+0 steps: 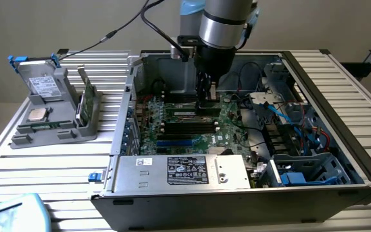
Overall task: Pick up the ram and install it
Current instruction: 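Insert the ram into the slot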
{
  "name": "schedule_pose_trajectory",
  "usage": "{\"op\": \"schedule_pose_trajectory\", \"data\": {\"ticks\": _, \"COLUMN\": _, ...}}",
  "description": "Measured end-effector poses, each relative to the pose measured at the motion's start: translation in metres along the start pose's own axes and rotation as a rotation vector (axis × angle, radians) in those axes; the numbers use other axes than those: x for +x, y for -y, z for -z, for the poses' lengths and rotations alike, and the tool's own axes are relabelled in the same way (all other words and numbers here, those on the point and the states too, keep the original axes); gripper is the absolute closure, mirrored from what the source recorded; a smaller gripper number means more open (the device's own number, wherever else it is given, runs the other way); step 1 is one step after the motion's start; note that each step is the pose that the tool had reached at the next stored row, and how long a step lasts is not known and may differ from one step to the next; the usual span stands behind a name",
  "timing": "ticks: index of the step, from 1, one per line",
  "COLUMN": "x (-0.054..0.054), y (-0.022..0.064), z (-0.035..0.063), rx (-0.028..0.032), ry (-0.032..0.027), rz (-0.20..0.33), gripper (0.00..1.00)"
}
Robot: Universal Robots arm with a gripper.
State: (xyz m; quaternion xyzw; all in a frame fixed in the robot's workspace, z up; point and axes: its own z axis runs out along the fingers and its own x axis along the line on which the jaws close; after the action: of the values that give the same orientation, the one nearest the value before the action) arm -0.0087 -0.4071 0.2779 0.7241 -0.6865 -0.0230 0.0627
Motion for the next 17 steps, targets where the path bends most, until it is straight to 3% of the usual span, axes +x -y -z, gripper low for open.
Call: {"op": "schedule_pose_trajectory", "data": {"ticks": 17, "x": -0.012, "y": 0.0014, "z": -0.0305, "rx": 0.0034, "ry": -0.0051, "rz": 0.033, "gripper": 0.86}}
